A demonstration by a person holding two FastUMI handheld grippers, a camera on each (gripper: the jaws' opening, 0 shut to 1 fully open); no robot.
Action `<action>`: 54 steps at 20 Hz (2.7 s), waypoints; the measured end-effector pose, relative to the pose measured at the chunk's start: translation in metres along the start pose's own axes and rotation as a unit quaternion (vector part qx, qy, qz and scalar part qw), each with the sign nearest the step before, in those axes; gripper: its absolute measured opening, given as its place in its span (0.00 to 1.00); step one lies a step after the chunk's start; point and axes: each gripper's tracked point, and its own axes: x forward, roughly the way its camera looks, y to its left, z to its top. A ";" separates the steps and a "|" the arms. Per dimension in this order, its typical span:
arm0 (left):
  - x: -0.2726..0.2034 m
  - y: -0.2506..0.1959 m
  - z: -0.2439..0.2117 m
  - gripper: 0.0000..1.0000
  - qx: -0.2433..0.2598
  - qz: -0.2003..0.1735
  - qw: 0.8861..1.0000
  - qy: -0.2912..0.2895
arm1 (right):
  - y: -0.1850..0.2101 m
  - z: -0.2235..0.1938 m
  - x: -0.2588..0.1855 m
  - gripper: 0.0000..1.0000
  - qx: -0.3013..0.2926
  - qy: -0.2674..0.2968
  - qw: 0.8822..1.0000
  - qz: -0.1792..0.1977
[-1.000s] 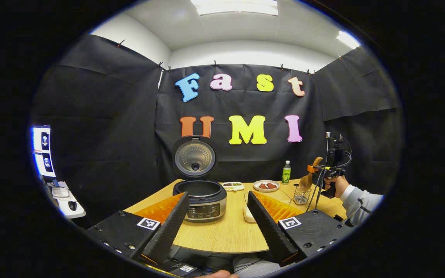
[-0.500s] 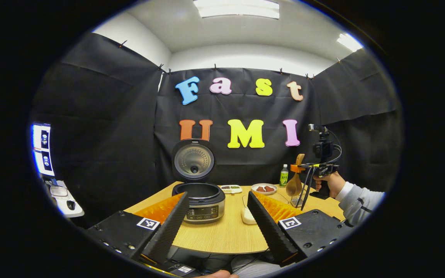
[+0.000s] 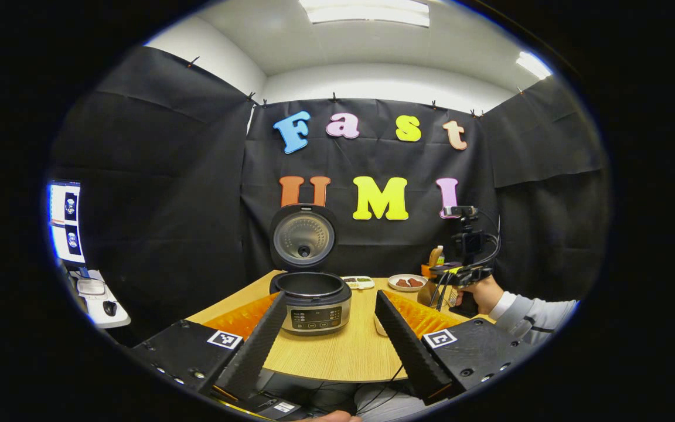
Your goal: Close the left gripper, press the button to open the rice cooker; take a wooden spoon from the chopstick holder with the right hand, scoop a spoonful of rice and pour it into the rice cooker, then put the wooden spoon back into the chopstick holder.
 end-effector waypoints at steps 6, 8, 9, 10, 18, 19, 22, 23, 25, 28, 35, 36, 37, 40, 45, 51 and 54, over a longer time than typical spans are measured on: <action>0.002 0.001 -0.012 0.97 -0.008 -0.005 1.000 0.010 | 0.007 -0.051 -0.009 0.11 0.011 0.022 0.999 -0.022; 0.005 -0.002 -0.016 0.96 -0.013 -0.009 1.000 0.015 | 0.020 -0.068 -0.011 0.11 0.076 0.054 0.996 0.005; 0.006 -0.001 -0.018 0.96 -0.014 -0.009 1.000 0.018 | 0.024 -0.066 -0.013 0.11 0.102 0.058 0.993 0.017; 0.006 0.001 -0.019 0.96 -0.014 -0.008 1.000 0.019 | 0.026 -0.063 -0.014 0.11 0.123 0.062 0.990 0.030; 0.006 0.002 -0.016 0.96 -0.014 -0.006 1.000 0.015 | 0.015 -0.065 -0.003 0.10 0.261 0.089 0.958 0.079; 0.006 0.002 -0.018 0.96 -0.013 -0.006 1.000 0.016 | 0.014 -0.065 -0.001 0.10 0.278 0.090 0.953 0.083; 0.009 0.000 -0.021 0.96 -0.011 -0.007 1.000 0.020 | 0.014 -0.062 0.004 0.10 0.344 0.092 0.929 0.104; 0.009 -0.001 -0.022 0.96 -0.010 -0.007 1.000 0.021 | 0.014 -0.061 0.004 0.10 0.366 0.092 0.919 0.111; 0.007 0.003 -0.021 0.96 -0.009 -0.003 1.000 0.022 | 0.012 -0.056 0.002 0.09 0.404 0.088 0.902 0.123; 0.006 0.008 -0.020 0.96 -0.010 0.001 1.000 0.021 | 0.002 -0.046 -0.002 0.09 0.456 0.066 0.878 0.133; 0.006 0.006 -0.019 0.96 -0.019 -0.005 1.000 0.022 | -0.035 -0.021 -0.016 0.09 0.635 0.003 0.756 0.157; 0.007 0.003 -0.018 0.96 -0.025 -0.012 0.999 0.023 | -0.036 -0.020 -0.015 0.09 0.662 0.000 0.732 0.162; 0.007 0.002 -0.019 0.97 -0.031 -0.016 0.999 0.024 | -0.036 -0.017 -0.017 0.08 0.689 -0.001 0.704 0.173; 0.007 0.010 -0.018 0.97 -0.025 -0.006 0.999 0.021 | -0.038 -0.002 -0.022 0.09 0.729 -0.013 0.653 0.204; 0.004 0.019 -0.014 0.97 -0.014 0.004 1.000 0.019 | -0.034 0.033 -0.033 0.08 0.726 -0.029 0.649 0.223; -0.010 0.040 -0.010 0.97 -0.011 0.014 1.000 0.008 | -0.002 0.076 -0.023 0.09 0.721 -0.029 0.653 0.232; -0.017 0.055 -0.006 0.97 -0.014 0.021 1.000 0.002 | 0.034 0.093 -0.014 0.09 0.707 -0.013 0.665 0.238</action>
